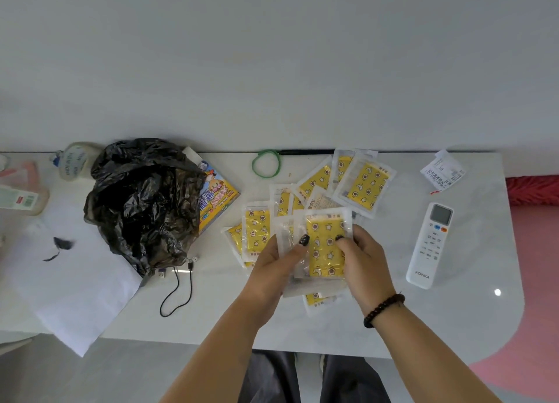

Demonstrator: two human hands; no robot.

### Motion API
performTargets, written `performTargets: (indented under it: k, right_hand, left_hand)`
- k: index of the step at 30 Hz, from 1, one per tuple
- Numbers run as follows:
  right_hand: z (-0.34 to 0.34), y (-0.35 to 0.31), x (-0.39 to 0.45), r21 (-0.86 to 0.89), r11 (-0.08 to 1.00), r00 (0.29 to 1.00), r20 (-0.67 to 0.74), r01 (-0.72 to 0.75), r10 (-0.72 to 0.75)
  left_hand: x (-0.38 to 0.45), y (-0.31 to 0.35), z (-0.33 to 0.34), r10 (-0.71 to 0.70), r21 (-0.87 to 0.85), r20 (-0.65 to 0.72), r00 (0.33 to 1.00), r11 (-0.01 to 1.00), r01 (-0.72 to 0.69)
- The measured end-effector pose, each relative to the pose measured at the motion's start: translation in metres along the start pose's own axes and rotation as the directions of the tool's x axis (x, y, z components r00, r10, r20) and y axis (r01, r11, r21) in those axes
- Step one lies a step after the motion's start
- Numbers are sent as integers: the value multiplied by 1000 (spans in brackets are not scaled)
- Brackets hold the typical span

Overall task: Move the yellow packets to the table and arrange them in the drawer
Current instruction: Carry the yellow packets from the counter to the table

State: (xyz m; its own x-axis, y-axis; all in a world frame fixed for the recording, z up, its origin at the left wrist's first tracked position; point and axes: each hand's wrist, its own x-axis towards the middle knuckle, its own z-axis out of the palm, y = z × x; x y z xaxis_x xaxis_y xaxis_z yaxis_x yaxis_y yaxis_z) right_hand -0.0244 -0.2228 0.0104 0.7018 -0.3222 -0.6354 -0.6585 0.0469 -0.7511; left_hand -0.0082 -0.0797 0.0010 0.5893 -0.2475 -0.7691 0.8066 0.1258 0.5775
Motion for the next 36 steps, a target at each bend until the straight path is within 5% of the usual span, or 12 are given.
performTargets:
  k: [7,15,24,29,36]
  right_hand:
    - [4,12,-1,-228,973,999,-4,40,-42]
    - [26,33,20,-141,952,953,-178,-273,247]
    - [82,46,40,-402,855,938,-247,-328,244]
    - [76,51,46,-373,855,921,-285,-361,265]
    - [51,53,35,-352,896,962,-127,-271,241]
  left_hand:
    - [5,-12,-13,91,140,-122,988,987,-74]
    - [1,-20,-41,135,141,-518,845,987,-71]
    - [-7,-33,-42,205,266,-578,790,962,-55]
    - [-8,-26,-50,222,311,-589,777,950,-35]
    - [-8,-20,-62,200,318,-583,787,948,-6]
